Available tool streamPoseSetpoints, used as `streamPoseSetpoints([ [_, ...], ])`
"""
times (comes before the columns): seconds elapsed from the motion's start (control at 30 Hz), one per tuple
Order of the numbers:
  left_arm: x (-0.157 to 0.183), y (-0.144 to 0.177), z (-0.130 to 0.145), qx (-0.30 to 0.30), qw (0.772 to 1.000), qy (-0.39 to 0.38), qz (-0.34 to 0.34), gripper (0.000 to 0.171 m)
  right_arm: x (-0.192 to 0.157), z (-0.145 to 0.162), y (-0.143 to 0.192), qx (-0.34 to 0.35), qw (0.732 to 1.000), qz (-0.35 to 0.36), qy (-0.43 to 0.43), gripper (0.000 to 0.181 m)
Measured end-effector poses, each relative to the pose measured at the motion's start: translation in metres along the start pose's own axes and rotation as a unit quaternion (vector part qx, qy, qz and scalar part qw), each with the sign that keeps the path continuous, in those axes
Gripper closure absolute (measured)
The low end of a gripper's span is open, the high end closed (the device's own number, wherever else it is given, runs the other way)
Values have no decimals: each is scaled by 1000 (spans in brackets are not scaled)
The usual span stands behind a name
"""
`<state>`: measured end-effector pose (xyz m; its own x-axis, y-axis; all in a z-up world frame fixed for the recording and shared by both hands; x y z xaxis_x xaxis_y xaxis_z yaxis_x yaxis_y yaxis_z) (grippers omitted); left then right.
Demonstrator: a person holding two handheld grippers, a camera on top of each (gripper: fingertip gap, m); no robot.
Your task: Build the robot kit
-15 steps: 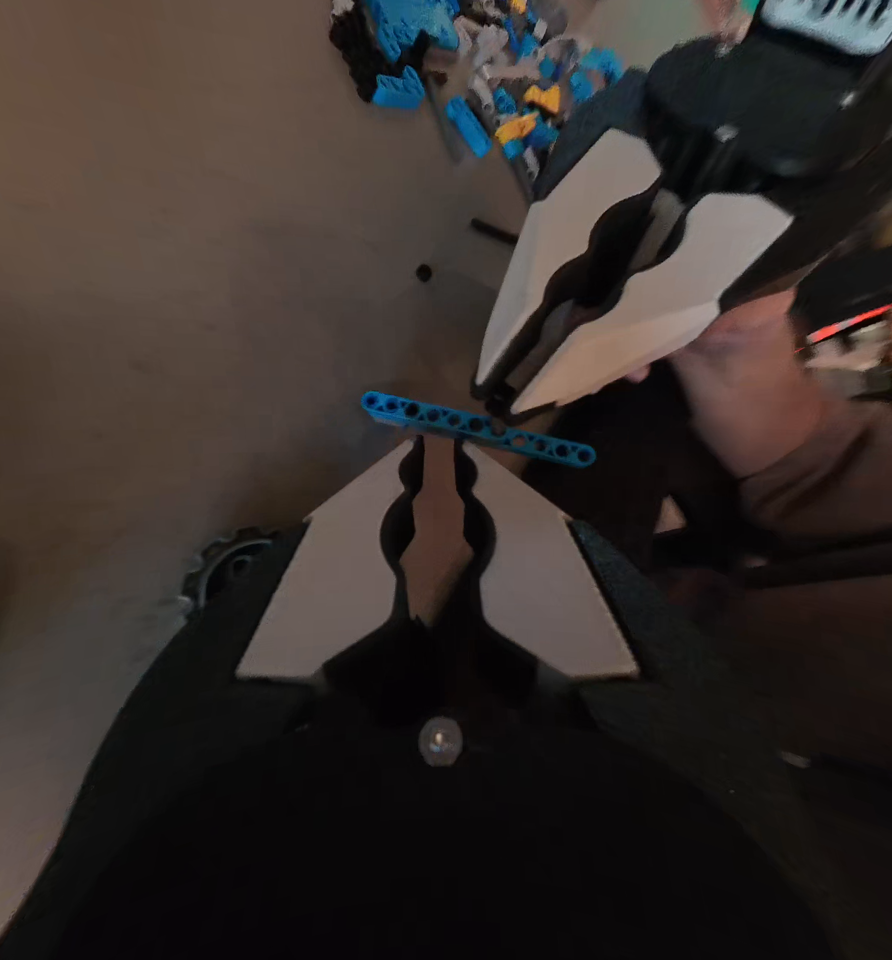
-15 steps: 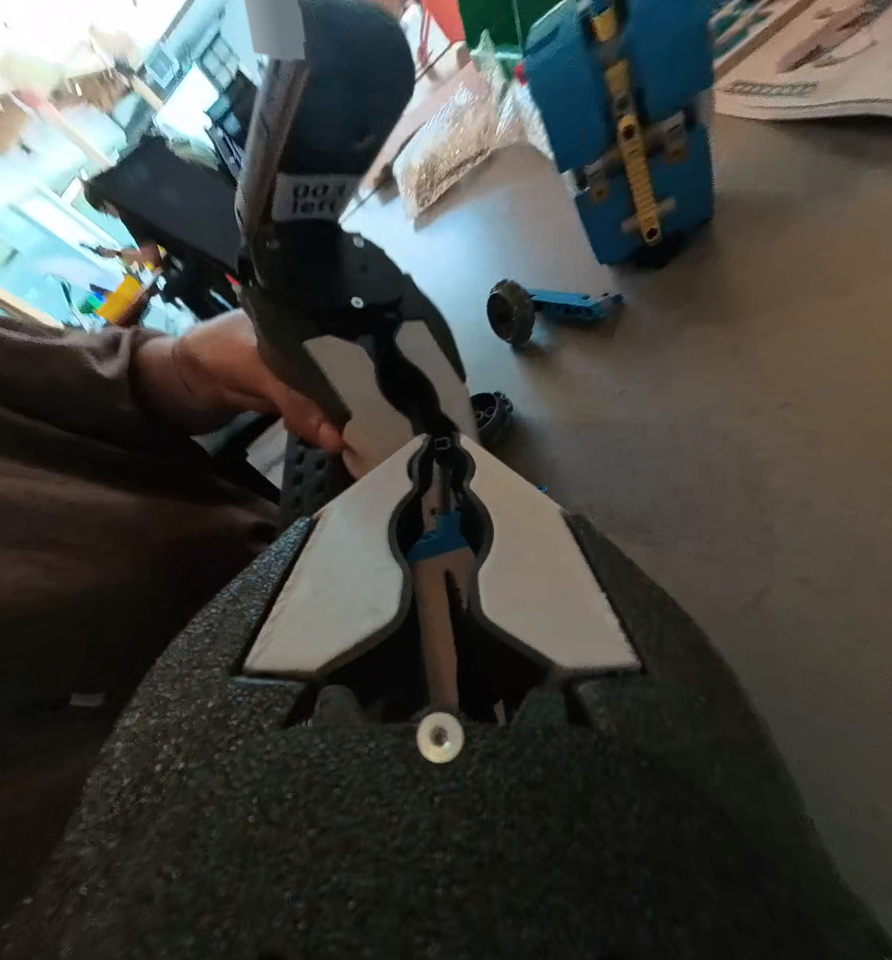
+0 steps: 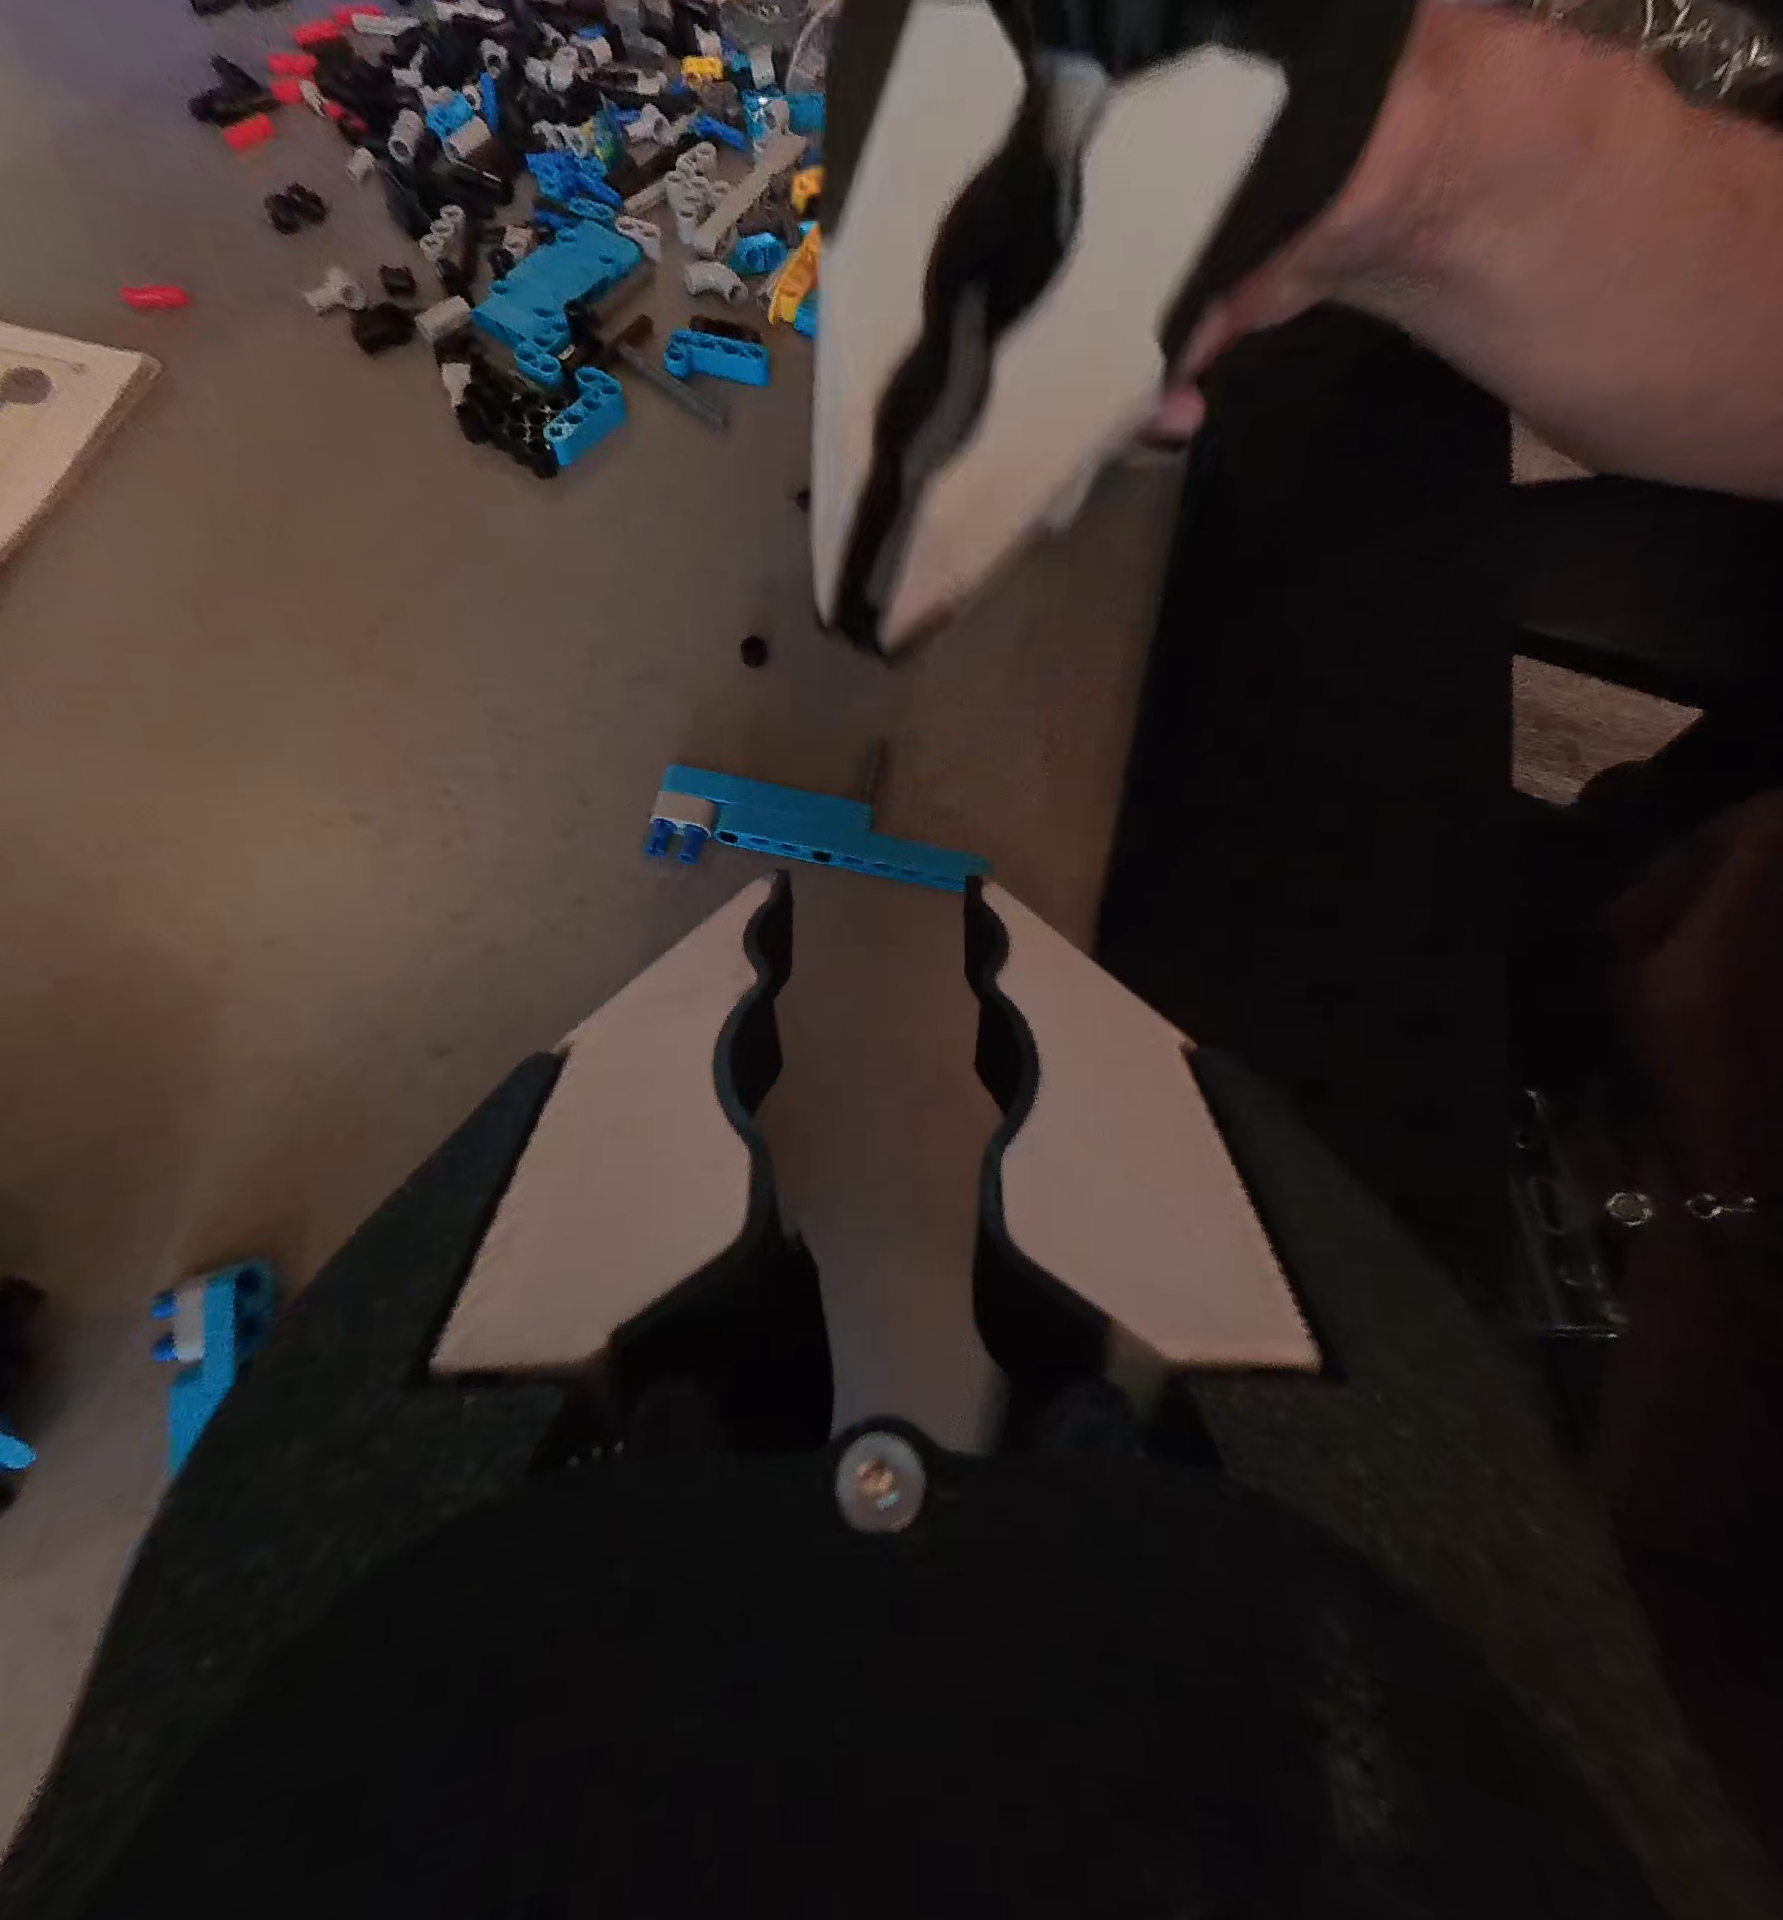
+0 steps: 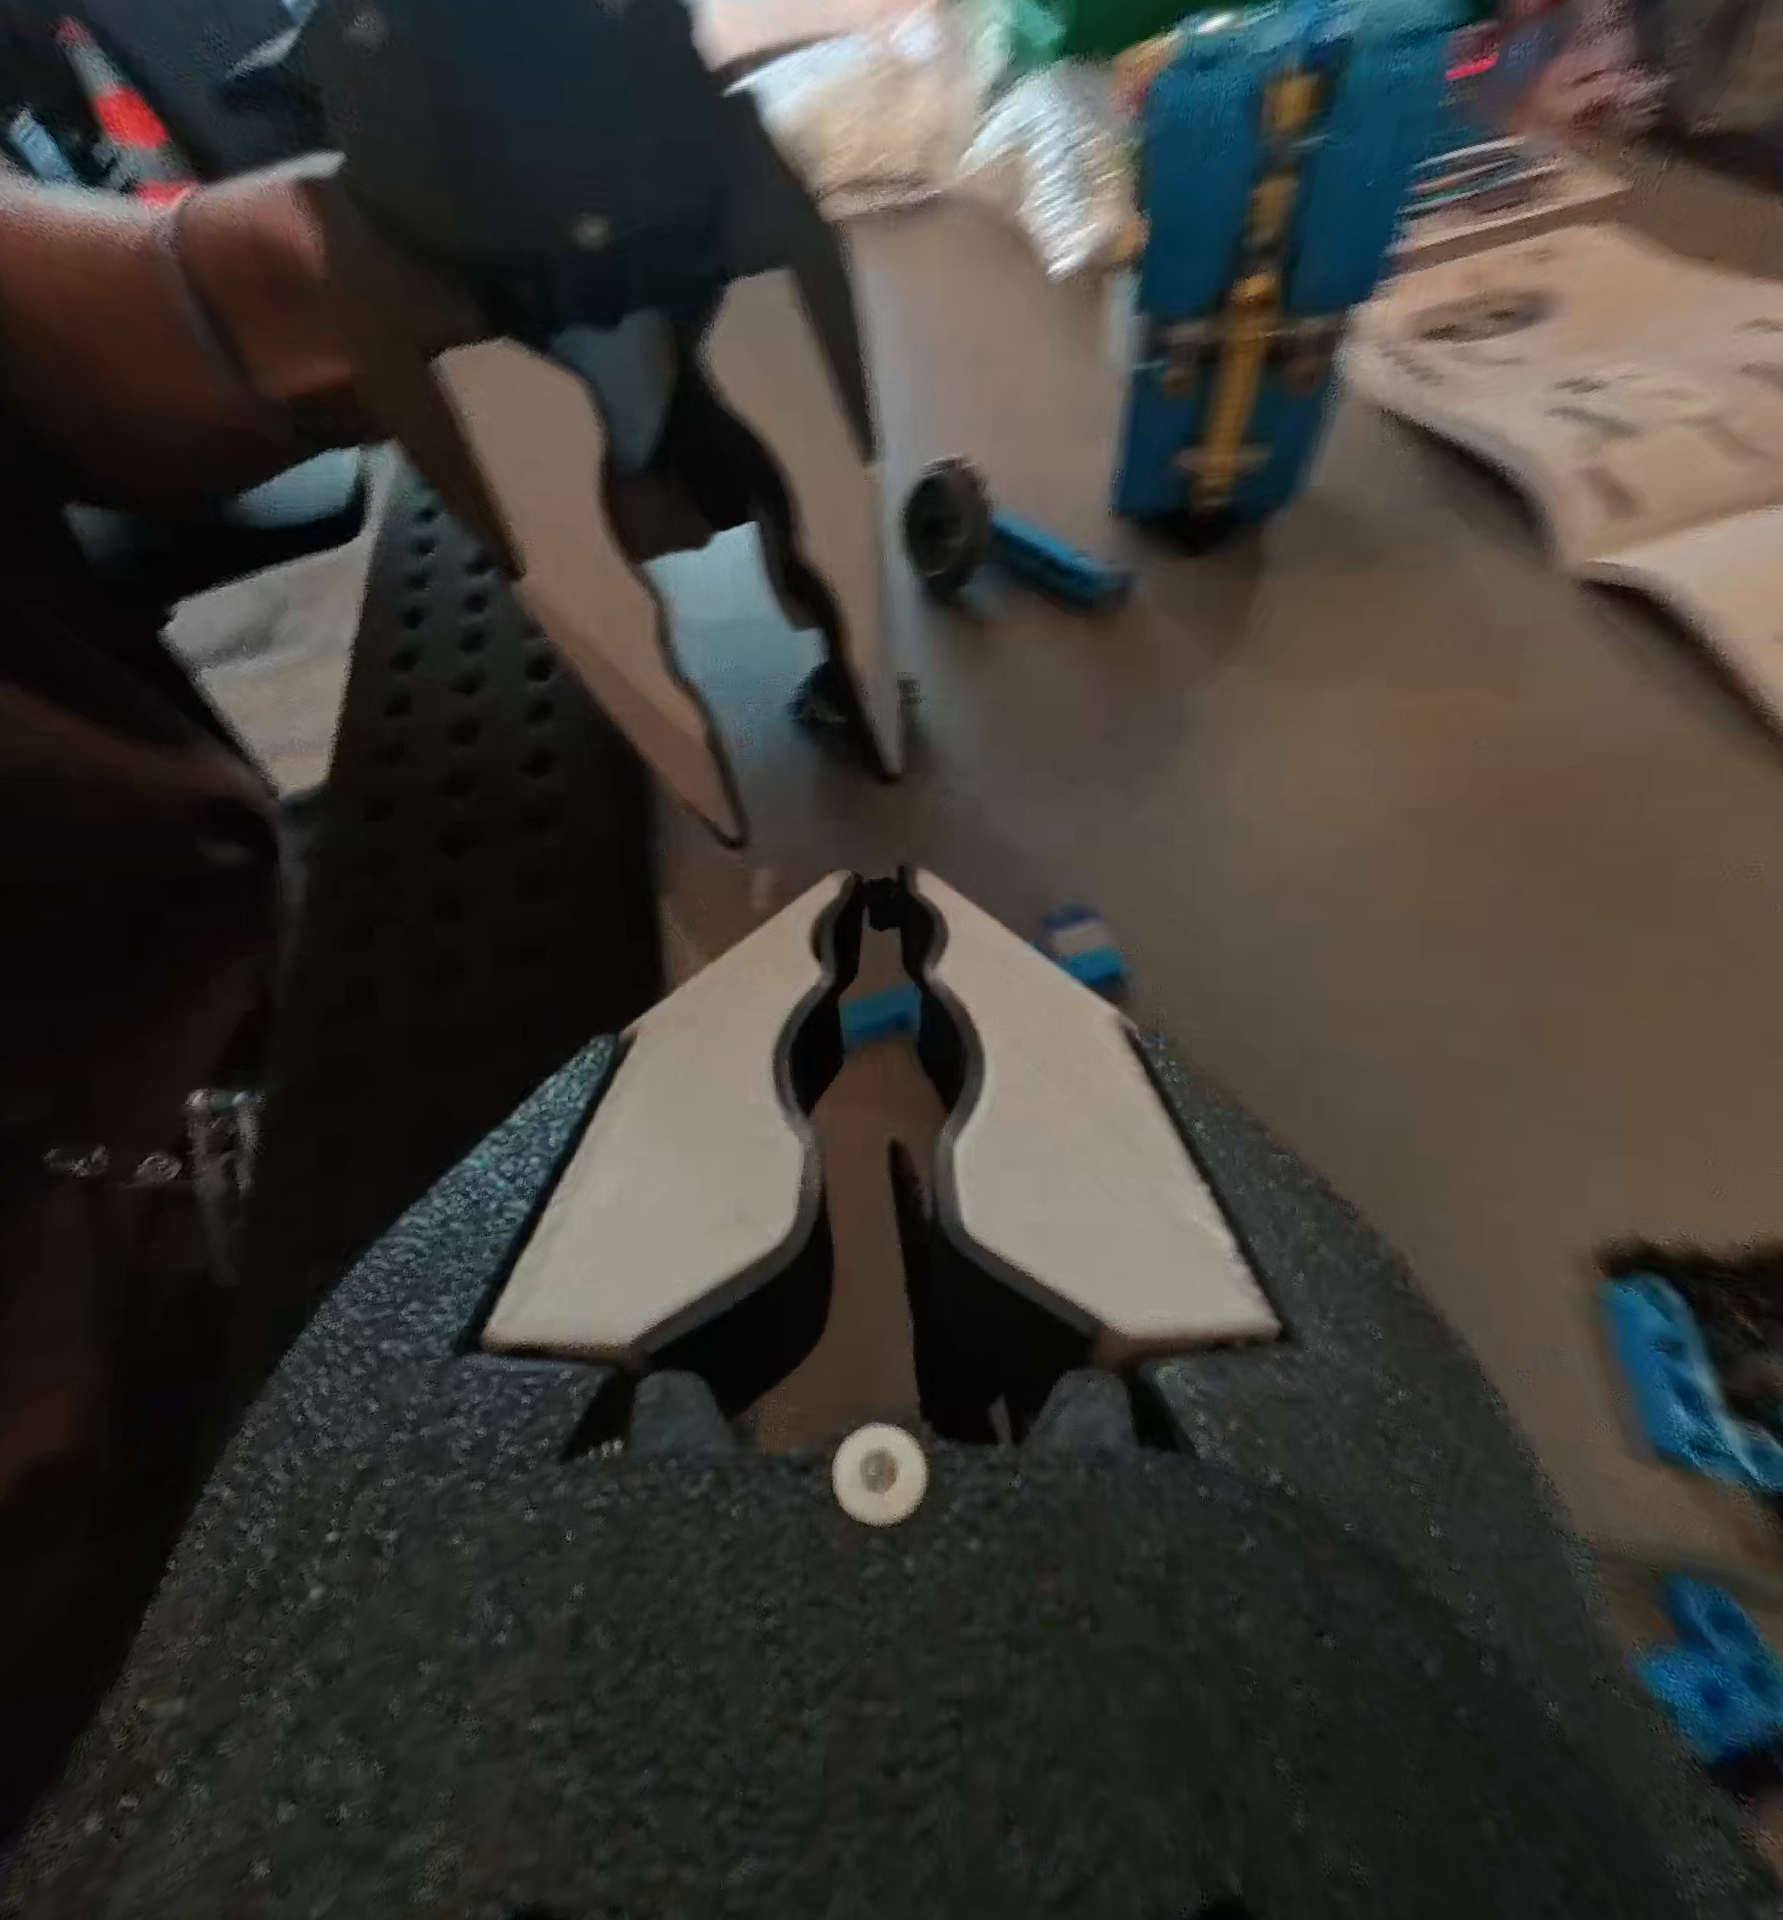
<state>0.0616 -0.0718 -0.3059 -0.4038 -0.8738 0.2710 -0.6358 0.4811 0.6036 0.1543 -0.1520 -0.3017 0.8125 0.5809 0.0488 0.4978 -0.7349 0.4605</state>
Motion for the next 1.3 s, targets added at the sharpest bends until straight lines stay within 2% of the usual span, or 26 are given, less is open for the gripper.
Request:
streamPoseSetpoints([
  [0.07,-4,-4,-1,-18,1000,-11,-9,139,20,7,20,12,996,50,-72,174],
  [0.13,-9,-13,1,-51,998,14,-21,139,23,12,34,22,986,53,-157,175],
  [0.17,-9,-18,1,-56,997,42,-24,139,21,15,36,25,983,54,-174,175],
  [0.2,-8,-23,1,-58,996,71,-25,136,16,19,36,11,984,61,-169,175],
  [0.3,-3,-35,-3,-40,990,133,-37,132,2,29,31,-43,993,95,-62,175],
  [0.33,2,-38,-5,-35,989,139,-34,132,-2,31,27,-62,993,82,-51,175],
  [0.53,5,-50,1,-61,985,108,-118,131,4,60,24,-203,975,93,-15,174],
  [0.7,7,-54,5,-58,975,159,-141,124,1,65,32,-211,974,83,-10,173],
  [0.8,6,-54,6,-63,974,156,-154,127,0,66,32,-207,975,83,-4,173],
  [0.87,5,-54,8,-67,972,137,-176,136,0,66,33,-204,975,84,-3,172],
  [0.93,7,-55,8,-70,974,119,-181,155,2,66,34,-201,976,85,-13,170],
  [1.03,5,-53,10,-70,975,111,-180,165,7,64,40,-193,977,89,-32,158],
  [1.1,3,-48,11,-67,975,104,-185,165,9,56,44,-172,980,93,-48,158],
  [1.2,6,-38,4,-25,978,102,-181,165,10,36,38,-103,984,87,-118,156],
  [1.3,9,-18,-11,49,974,93,-202,165,7,23,23,-25,966,16,-258,137],
])
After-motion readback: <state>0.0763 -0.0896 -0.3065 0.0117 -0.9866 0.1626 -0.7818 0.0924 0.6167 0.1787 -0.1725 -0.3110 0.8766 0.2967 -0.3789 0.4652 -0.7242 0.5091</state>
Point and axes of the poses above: each gripper's, where its closed fingertips meet, y back along the fingers, z out of its underside, x = y × z across the jaws, the point moved 6 cm from there along y, back along the fingers, and after that the axes turned 12 degrees about y, right-handed, at the moved point
